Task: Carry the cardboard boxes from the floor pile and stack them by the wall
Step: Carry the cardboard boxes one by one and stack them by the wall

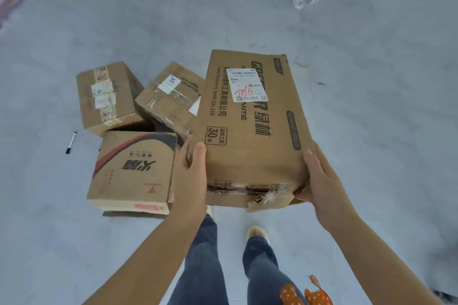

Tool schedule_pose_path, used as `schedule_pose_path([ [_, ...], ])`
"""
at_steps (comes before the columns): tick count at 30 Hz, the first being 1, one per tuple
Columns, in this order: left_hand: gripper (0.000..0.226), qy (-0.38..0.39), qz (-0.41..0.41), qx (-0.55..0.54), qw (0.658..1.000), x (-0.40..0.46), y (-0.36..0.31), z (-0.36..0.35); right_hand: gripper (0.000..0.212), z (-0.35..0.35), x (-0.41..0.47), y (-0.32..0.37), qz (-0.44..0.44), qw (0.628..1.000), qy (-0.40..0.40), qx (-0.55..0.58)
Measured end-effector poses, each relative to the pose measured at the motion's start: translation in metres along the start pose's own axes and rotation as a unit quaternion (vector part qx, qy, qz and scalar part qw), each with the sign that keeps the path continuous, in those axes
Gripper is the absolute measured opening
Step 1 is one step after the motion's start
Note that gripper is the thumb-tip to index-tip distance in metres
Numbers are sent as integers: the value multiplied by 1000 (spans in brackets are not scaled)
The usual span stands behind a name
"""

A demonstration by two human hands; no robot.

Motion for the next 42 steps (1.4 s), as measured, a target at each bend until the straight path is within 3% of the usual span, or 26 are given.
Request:
schedule_pose_path([
  [5,21,-135,9,-87,987,-78,25,51,34,-17,-25,11,40,991,94,-88],
  [12,26,-295,9,-185,937,-188,57,126,43,-81,-86,-3,47,949,255,-177],
  [16,35,-382,-5,-224,897,-251,70,169,45,-127,-128,-19,40,913,342,-219],
  [22,27,-499,-22,-281,820,-363,108,214,32,-183,-219,-46,104,826,470,-294],
  [25,25,-539,-33,-293,789,-423,134,228,34,-188,-273,-69,113,799,515,-290],
  [28,27,-566,-42,-288,771,-488,161,237,54,-175,-326,-102,120,782,533,-300],
  [31,27,-592,-56,-289,751,-563,195,245,43,-159,-387,-141,130,763,558,-297],
  [35,30,-643,-67,-285,708,-679,240,258,39,-137,-491,-201,135,710,618,-310],
  [42,24,-751,-81,-333,565,-867,321,269,39,-121,-685,-299,124,560,741,-349],
])
Point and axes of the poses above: each hand's wrist, its own x-axis towards the middle knuckle, its own z-axis out of the back of the hand, y = z × x, the point moved 9 cm from there along x, towards the middle knuckle
